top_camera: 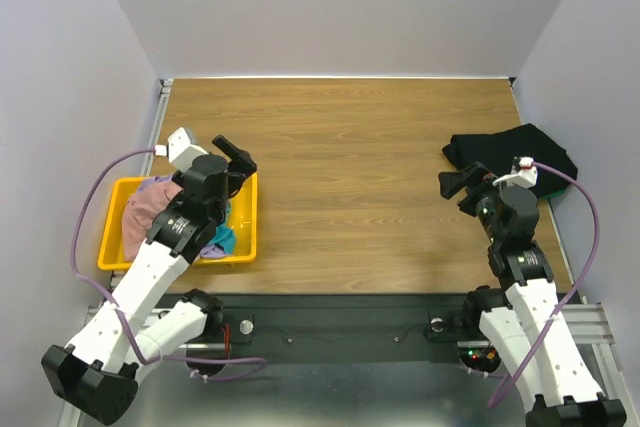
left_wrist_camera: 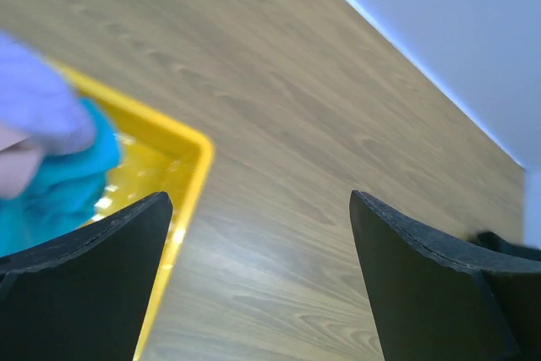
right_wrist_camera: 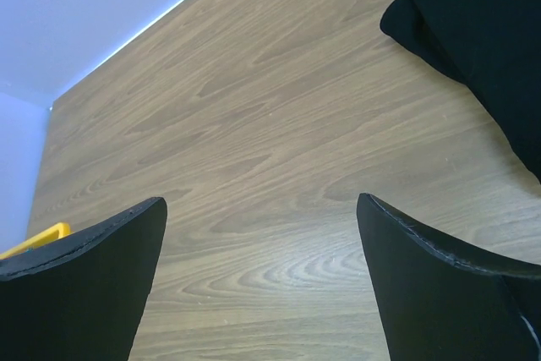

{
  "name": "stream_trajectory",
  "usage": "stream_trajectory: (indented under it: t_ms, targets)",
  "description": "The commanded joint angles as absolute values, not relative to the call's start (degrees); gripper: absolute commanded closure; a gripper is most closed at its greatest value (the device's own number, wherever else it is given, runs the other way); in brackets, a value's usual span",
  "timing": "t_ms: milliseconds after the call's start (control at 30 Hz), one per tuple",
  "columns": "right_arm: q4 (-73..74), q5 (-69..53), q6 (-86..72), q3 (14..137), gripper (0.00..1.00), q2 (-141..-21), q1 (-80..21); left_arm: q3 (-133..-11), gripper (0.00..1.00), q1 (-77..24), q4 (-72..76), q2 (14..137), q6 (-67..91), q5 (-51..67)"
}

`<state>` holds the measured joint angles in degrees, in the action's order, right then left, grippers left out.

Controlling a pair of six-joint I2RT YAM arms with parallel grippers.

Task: Fold and stack the t-shirts
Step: Grab the tshirt from the pile

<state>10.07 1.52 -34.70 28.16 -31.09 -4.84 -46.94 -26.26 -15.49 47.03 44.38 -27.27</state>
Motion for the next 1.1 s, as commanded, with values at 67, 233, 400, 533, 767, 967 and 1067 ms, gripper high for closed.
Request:
stream_trajectory:
  t_ms: [67, 233, 400, 533, 767, 967, 1067]
  targets:
    - [9.14, 1.07, -37.44, 31.55, 0.0, -31.28, -4.66, -54.04, 0.01, -26.11, -42.25, 50.36, 65.69, -50.93]
    - [9.14, -1.67, -36.56, 31.29, 0.0, -33.48, -4.66, -55.99, 0.01, -17.79, -47.82, 54.66, 67.86, -52.56]
    - [9.32, -2.28, -35.6, 30.76, 0.0, -34.8, -4.66, -53.88, 0.01, -6.34, -40.62, 57.04, 59.69, -45.9]
    - [9.32, -1.58, -34.98, 30.5, 0.0, -35.59, -4.66, -52.12, 0.03, -0.62, -35.79, 57.65, 57.75, -43.42]
    - [9.32, -3.0, -33.75, 30.5, 0.0, -36.65, -4.66, -50.89, 0.26, 3.6, -28.4, 61.26, 50.2, -35.35]
    - [9.32, -2.19, -33.84, 30.15, 0.0, -36.47, -4.66, -49.13, 0.3, 3.95, -30.5, 64.42, 55.37, -36.91]
    - [9.4, -2.99, -34.1, 30.32, 0.0, -36.56, -4.66, -48.16, 0.58, 4.48, -27.95, 65.39, 53.44, -35.78]
